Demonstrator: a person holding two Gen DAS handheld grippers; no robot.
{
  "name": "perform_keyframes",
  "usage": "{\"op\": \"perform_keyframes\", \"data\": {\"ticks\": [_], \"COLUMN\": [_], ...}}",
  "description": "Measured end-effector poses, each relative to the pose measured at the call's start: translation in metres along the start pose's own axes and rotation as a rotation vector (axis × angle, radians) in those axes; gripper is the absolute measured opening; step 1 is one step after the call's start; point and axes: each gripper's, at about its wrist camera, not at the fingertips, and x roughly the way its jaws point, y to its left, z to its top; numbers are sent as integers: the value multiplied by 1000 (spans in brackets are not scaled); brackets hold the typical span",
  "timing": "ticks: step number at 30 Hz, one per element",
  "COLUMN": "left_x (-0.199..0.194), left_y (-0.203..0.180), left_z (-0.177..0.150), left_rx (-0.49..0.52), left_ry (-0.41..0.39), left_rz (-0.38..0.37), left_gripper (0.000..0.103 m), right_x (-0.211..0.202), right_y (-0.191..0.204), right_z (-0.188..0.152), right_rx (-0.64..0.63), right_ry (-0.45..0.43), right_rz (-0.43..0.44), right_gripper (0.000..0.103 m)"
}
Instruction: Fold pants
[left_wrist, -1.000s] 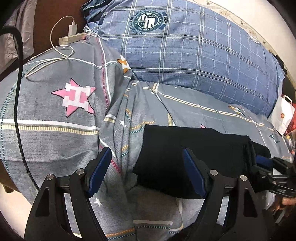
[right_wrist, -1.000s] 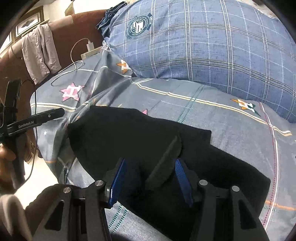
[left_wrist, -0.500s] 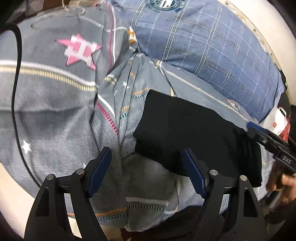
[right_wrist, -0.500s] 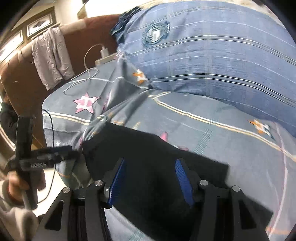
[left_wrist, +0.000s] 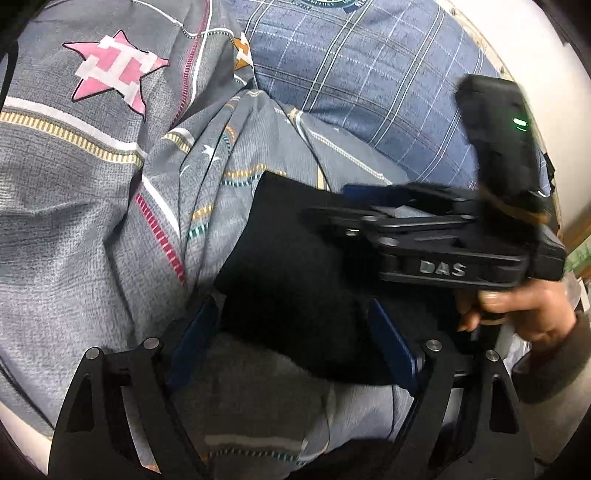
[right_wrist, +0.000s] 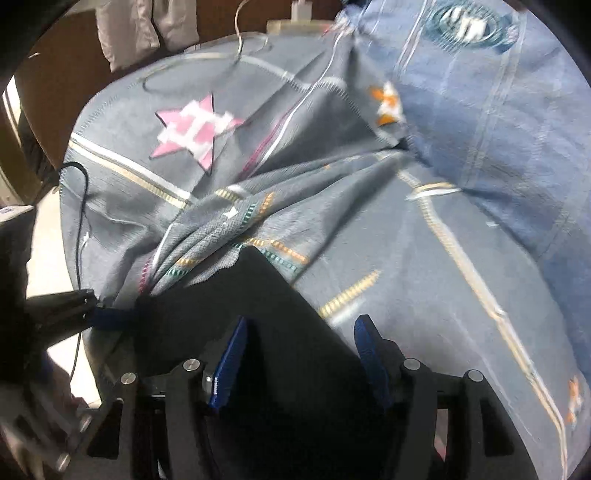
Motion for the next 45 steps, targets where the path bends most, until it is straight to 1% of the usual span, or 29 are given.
{"op": "perform_keyframes", "data": {"ticks": [1, 2, 3, 4, 5, 6, 7, 9, 11, 14, 16, 18, 20, 21, 23, 25, 26, 28, 29, 30, 31, 32, 33, 35, 37, 39, 43, 44, 45], "left_x": [1, 0, 0, -5, -11, -18, -27, -43, -60, -65, -56, -37, -9, 0, 24, 29, 23, 10, 0, -9, -22, -30, -33, -32, -17, 2, 30, 35, 37], "left_y": [-1, -1, -1, -2, -4, -9, -15, -31, -63, -109, -136, -164, -187, -192, -207, -210, -210, -210, -210, -206, -201, -192, -185, -166, -147, -135, -125, -126, -128], "left_z": [0, 0, 1, 1, 3, 5, 7, 8, 8, 4, 1, -9, -23, -26, -37, -40, -38, -31, -26, -20, -15, -13, -10, -1, 6, 7, -3, -6, -8], "left_rx": [2, 1, -2, -10, -2, 15, 31, 71, 175, 291, 352, 418, 461, 472, 514, 522, 518, 525, 535, 543, 553, 556, 553, 533, 508, 475, 454, 457, 460], "left_ry": [-3, -14, -15, -24, -34, -42, -56, -91, -120, -120, -97, -49, 58, 86, 159, 190, 190, 203, 207, 199, 168, 138, 119, 64, 39, 67, 127, 133, 138], "left_rz": [-6, -22, -42, -65, -75, -83, -111, -177, -231, -321, -350, -374, -408, -417, -394, -391, -407, -417, -431, -443, -448, -444, -436, -360, -266, -218, -209, -216, -225], "left_gripper": [88, 88, 88, 76, 54, 48, 44, 44, 43, 43, 43, 43, 43, 43, 43, 43, 43, 43, 46, 49, 62, 76, 79, 79, 79, 79, 79, 79, 79], "right_x": [6, 8, 8, 3, -4, -13, -28, -60, -101, -153, -171, -179, -181, -182, -183, -187, -191, -201, -205, -209, -210, -207, -205, -196, -185, -171, -151, -146, -142], "right_y": [-5, -8, -10, -11, -10, -9, -9, -13, -20, -33, -42, -53, -67, -73, -81, -84, -86, -84, -81, -77, -73, -69, -67, -65, -65, -68, -66, -64, -62], "right_z": [1, 1, -1, -4, -7, -9, -13, -22, -37, -72, -97, -127, -162, -178, -212, -234, -244, -257, -260, -264, -265, -260, -258, -253, -249, -241, -220, -216, -209], "right_rx": [43, 81, 110, 122, 123, 126, 137, 164, 214, 284, 336, 424, 527, 581, 687, 766, 803, 843, 854, 866, 874, 873, 872, 865, 853, 855, 786, 760, 732], "right_ry": [3, -3, -19, -42, -62, -80, -119, -207, -313, -435, -468, -463, -450, -452, -441, -438, -451, -506, -533, -565, -594, -607, -601, -559, -531, -499, -440, -427, -417], "right_rz": [47, 73, 99, 103, 101, 101, 96, 98, 91, 49, 13, -31, -61, -71, -120, -155, -143, -111, -97, -74, -35, 6, 36, 44, 58, 86, 106, 112, 109], "right_gripper": [59, 52, 41, 35, 21, 16, 15, 13, 13, 13, 13, 10, 5, 5, 6, 6, 8, 21, 38, 51, 53, 53, 55, 58, 60, 62, 62, 60, 50]}}
